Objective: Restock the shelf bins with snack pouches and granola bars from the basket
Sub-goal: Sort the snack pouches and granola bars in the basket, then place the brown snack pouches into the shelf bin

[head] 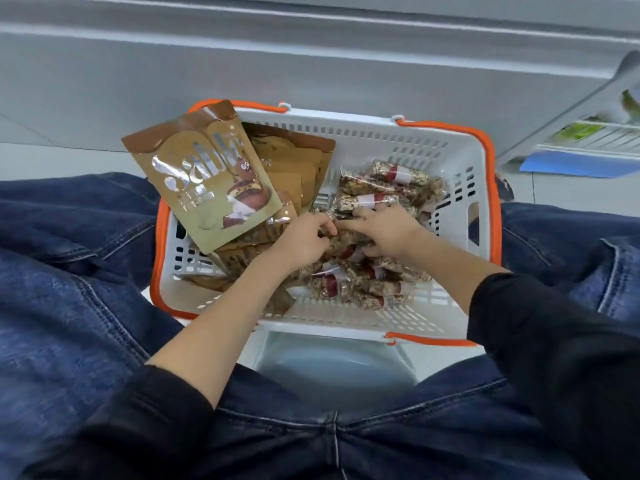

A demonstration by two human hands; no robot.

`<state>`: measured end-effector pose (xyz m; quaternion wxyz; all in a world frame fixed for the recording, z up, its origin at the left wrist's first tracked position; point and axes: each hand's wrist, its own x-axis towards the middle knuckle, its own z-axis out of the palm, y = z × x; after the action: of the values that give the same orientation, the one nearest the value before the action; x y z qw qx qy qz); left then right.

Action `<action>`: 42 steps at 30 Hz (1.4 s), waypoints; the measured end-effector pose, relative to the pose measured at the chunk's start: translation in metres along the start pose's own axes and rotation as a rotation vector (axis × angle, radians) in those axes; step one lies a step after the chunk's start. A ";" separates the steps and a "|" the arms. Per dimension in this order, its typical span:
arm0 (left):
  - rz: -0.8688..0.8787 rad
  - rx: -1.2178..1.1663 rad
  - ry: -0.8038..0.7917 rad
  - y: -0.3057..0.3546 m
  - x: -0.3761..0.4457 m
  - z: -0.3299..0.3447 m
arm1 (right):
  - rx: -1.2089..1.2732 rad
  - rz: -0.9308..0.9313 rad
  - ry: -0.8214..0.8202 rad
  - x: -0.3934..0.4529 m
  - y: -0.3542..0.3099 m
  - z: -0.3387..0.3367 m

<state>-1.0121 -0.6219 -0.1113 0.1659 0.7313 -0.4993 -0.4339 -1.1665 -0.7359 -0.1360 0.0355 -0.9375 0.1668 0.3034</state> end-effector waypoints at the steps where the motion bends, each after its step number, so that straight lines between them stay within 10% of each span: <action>1: 0.000 0.005 -0.006 0.000 -0.001 -0.001 | 0.008 -0.007 0.004 -0.001 0.000 0.001; 7: 0.054 0.122 0.076 0.009 -0.020 -0.040 | 0.429 0.140 0.064 -0.020 0.003 -0.030; 11: -0.054 0.126 0.437 -0.008 -0.039 -0.101 | 0.973 0.232 0.486 0.010 -0.033 -0.091; 15: -0.238 0.111 0.777 -0.046 -0.064 -0.146 | 1.210 0.219 0.428 0.060 -0.067 -0.140; 23: -0.413 -0.287 0.770 -0.089 -0.074 -0.147 | 1.334 0.314 0.154 0.115 -0.072 -0.141; 29: -0.348 -0.356 0.861 -0.086 -0.041 -0.151 | 1.063 0.263 0.545 0.073 -0.081 -0.125; 34: -0.218 -0.575 0.842 -0.063 -0.035 -0.153 | 0.668 0.024 0.059 0.027 -0.113 -0.072; 42: -0.115 -0.613 0.803 -0.036 -0.067 -0.179 | 0.735 -0.039 0.489 -0.012 -0.087 -0.131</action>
<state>-0.8559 -0.5811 -0.0026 0.5276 0.7845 -0.2048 -0.2535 -1.0736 -0.6727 -0.0253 0.3315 -0.9099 0.2492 -0.0078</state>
